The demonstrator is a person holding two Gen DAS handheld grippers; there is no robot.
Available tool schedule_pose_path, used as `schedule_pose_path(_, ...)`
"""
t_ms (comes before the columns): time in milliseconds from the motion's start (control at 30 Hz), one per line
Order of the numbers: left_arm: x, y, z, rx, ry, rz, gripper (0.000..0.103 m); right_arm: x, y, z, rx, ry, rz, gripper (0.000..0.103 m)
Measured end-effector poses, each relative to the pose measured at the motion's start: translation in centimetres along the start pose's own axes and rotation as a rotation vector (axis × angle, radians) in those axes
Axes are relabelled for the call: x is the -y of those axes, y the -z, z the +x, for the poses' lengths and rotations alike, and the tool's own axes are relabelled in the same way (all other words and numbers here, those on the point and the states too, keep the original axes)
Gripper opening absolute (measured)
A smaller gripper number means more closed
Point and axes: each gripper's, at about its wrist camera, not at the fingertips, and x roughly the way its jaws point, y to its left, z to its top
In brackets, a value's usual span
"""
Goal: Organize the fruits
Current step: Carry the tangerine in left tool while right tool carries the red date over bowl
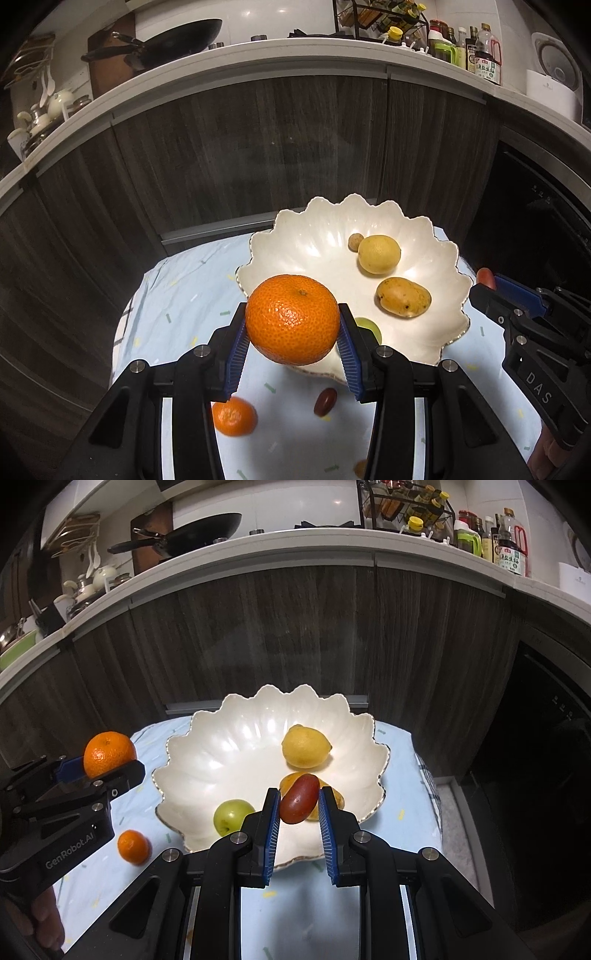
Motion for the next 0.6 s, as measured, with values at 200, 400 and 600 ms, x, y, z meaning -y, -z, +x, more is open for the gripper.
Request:
schedule_pose_path(200,0.1,-0.7,1.9,-0.012,0.004,0.015,0.044,0.4,-0.3,1.7,-0.017,0.001,0.006,0.022)
schedule_pose_path(400,0.1,-0.9,3.8,-0.032,0.008,0.019,0.044,0.5,-0.2,3.4,-0.043,-0.001,0.006,0.022)
schedule_pose_path(600,0.0,-0.9,5.3,-0.058,0.017,0.019,0.044,0.5,0.2,5.2,-0.08,-0.014,0.005,0.022)
